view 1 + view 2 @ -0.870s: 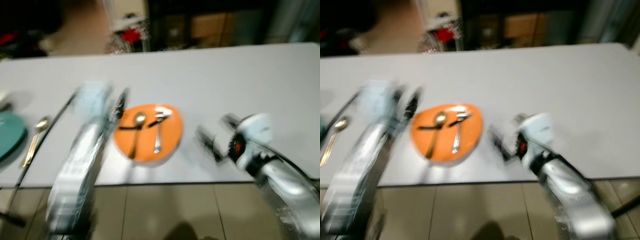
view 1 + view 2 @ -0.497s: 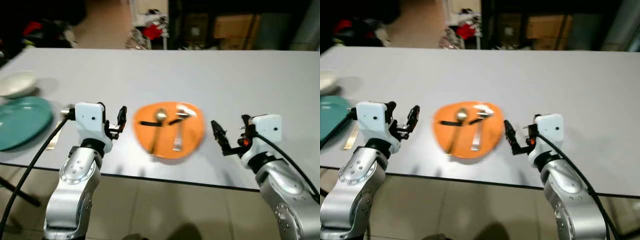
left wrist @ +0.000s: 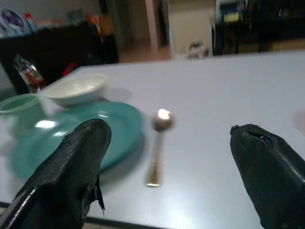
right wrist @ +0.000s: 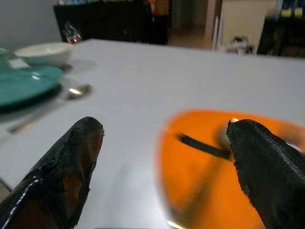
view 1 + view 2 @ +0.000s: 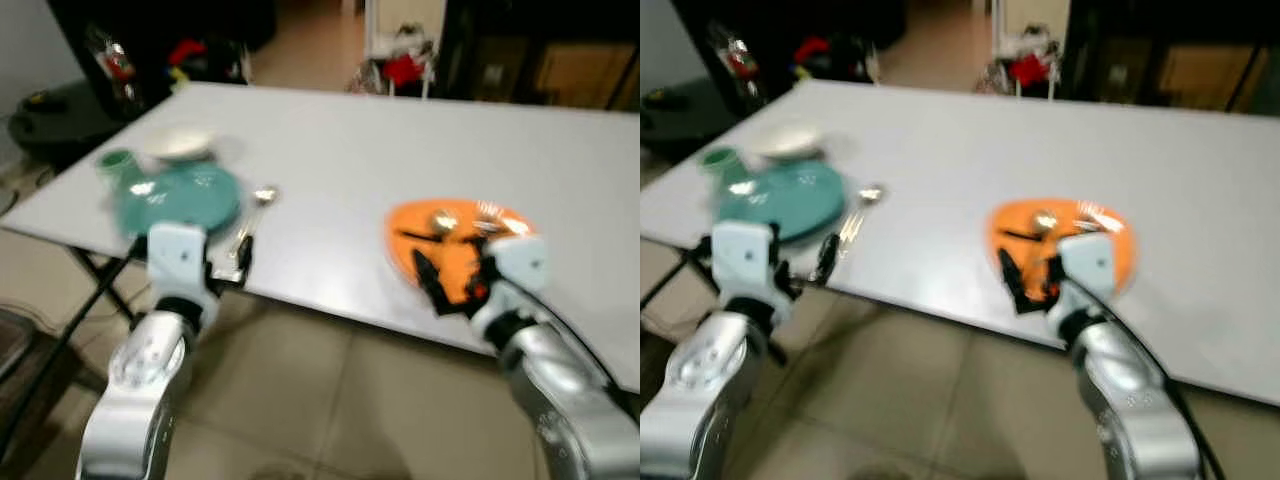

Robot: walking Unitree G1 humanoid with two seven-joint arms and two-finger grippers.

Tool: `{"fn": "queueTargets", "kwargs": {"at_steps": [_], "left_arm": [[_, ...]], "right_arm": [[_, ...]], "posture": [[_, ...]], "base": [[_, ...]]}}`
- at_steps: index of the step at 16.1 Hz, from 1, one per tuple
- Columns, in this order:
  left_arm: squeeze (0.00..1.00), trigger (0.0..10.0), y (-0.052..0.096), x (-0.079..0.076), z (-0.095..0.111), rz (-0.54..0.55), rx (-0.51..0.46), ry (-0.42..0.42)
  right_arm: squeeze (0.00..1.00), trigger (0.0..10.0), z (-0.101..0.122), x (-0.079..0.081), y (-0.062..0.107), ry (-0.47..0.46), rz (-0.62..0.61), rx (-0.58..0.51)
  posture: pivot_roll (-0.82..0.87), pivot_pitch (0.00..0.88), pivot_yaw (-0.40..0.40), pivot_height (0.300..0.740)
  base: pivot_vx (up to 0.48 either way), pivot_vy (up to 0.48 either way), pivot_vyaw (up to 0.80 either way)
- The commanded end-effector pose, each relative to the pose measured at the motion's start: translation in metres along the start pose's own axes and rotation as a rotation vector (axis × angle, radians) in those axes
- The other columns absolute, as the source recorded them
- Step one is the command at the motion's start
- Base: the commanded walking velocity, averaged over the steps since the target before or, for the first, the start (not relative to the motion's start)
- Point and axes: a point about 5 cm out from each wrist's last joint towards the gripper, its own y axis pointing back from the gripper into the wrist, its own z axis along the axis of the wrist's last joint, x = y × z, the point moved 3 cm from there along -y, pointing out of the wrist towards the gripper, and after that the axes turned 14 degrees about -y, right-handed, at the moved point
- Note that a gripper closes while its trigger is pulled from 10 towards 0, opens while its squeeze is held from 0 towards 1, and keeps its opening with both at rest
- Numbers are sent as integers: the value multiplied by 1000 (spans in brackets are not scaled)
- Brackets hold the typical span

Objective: Setting the table

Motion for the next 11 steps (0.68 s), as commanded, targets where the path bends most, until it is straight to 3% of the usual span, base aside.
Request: {"fn": "queueTargets", "kwargs": {"at_steps": [1, 4, 5, 9, 11], "left_arm": [[1000, 10000, 6, 8, -9, 28, 41, -25], [1000, 10000, 7, 5, -8, 16, 44, -65], [1000, 10000, 6, 8, -4, 33, 31, -37], [1000, 10000, 9, 18, -3, 74, 30, -55], [1000, 10000, 10, 11, -4, 44, 36, -73]], "right_arm": [[0, 10000, -2, 13, -2, 5, 60, 6], [0, 10000, -6, 13, -6, 18, 62, 9], [0, 10000, -3, 16, -9, -3, 72, -5], [0, 10000, -4, 21, -16, 9, 121, 2], [0, 10000, -8, 19, -18, 23, 129, 16]], "posture": [[26, 0, 85, 740], [50, 0, 73, 740], [53, 0, 70, 740], [78, 0, 49, 740], [86, 0, 49, 740]], "base": [[0, 442, 800], [0, 435, 800], [0, 435, 800], [0, 434, 800], [0, 435, 800]]}}
